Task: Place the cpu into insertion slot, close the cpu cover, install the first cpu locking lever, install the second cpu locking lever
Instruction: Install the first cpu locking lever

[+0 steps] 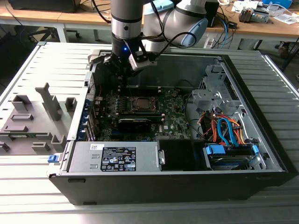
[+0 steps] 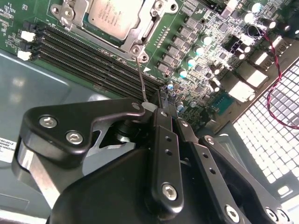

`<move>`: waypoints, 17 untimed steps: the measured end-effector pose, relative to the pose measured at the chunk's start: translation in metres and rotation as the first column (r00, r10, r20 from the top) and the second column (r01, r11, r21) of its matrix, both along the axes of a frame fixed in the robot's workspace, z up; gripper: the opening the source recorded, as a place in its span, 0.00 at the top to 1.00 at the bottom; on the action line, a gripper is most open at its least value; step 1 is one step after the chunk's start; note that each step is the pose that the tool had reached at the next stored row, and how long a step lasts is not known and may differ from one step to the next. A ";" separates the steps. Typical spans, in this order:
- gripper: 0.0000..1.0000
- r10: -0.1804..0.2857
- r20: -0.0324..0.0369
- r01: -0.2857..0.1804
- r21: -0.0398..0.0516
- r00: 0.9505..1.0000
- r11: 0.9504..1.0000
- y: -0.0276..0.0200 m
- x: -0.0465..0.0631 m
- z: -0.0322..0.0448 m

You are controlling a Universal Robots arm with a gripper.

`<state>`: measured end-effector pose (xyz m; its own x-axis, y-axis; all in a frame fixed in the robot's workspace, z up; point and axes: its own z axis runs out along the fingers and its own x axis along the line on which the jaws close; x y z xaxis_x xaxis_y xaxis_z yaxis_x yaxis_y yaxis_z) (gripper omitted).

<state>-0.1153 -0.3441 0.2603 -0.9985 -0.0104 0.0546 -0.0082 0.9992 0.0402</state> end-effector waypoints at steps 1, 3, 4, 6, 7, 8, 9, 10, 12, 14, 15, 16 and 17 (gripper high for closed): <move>0.89 0.000 0.000 0.000 0.000 1.000 1.000 0.0001 0.000 -0.0001; 0.89 0.000 0.000 0.000 0.000 1.000 1.000 0.0002 0.000 -0.0003; 0.89 0.000 0.000 0.000 0.000 1.000 1.000 0.0004 0.000 -0.0005; 0.89 0.000 0.000 0.000 0.000 1.000 1.000 0.0007 0.000 -0.0008; 0.89 0.000 0.000 0.000 0.000 1.000 1.000 0.0008 0.000 -0.0009; 0.89 0.000 0.000 0.000 -0.001 1.000 1.000 0.0009 0.000 -0.0010; 0.89 0.000 0.000 0.000 -0.001 1.000 1.000 0.0010 0.000 -0.0011; 0.89 0.000 0.000 0.000 -0.001 1.000 1.000 0.0011 0.000 -0.0012; 0.89 0.000 0.000 0.000 -0.001 1.000 1.000 0.0014 0.001 -0.0015; 0.89 0.001 0.000 -0.001 -0.001 1.000 1.000 0.0016 0.001 -0.0017; 0.89 0.001 0.000 -0.001 -0.001 1.000 1.000 0.0018 0.001 -0.0019; 0.89 0.001 0.000 -0.001 -0.001 1.000 1.000 0.0018 0.001 -0.0020; 0.89 0.001 0.000 -0.001 -0.001 1.000 1.000 0.0019 0.001 -0.0021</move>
